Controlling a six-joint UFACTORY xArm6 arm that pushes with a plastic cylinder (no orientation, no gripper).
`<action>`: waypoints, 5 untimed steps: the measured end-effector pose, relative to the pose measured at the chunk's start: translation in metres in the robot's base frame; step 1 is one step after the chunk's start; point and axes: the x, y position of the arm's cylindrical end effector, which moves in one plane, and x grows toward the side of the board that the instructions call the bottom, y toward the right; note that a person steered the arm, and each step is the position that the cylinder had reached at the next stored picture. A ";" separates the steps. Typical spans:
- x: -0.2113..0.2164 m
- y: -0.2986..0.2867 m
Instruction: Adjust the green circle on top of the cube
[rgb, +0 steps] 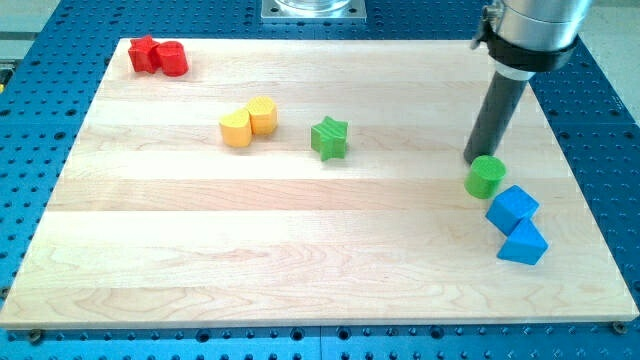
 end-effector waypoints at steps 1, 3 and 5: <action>0.024 0.017; 0.015 -0.142; 0.044 -0.048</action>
